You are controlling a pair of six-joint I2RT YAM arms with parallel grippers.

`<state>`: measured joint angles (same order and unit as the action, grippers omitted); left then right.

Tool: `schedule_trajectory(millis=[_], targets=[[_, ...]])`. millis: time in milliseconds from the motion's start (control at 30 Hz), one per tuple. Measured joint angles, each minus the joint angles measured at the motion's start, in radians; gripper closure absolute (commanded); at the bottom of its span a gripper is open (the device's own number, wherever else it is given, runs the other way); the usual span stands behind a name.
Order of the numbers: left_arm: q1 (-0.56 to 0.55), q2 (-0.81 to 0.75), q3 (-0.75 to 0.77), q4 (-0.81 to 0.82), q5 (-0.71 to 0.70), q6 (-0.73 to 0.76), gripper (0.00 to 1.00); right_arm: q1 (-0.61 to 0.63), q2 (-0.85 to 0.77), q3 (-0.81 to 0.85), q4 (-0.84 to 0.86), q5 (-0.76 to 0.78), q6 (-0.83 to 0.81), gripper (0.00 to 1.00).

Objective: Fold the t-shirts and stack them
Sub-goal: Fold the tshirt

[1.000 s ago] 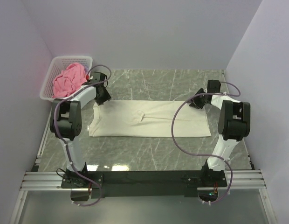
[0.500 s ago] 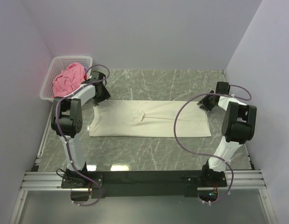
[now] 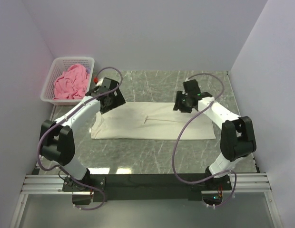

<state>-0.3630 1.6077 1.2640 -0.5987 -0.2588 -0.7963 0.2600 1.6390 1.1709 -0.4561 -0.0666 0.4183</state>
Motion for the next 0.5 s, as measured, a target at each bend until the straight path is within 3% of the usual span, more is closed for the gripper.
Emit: schedule_trajectory(millis=[167, 500], targets=[[-0.034, 0.037, -0.061, -0.012, 0.009, -0.040, 0.08, 0.106, 0.035, 0.014, -0.050, 0.042, -0.073, 0.41], [-0.040, 0.195, -0.031, -0.004, 0.009, -0.067, 0.11, 0.149, 0.212, 0.109, -0.081, 0.116, -0.129, 0.50]])
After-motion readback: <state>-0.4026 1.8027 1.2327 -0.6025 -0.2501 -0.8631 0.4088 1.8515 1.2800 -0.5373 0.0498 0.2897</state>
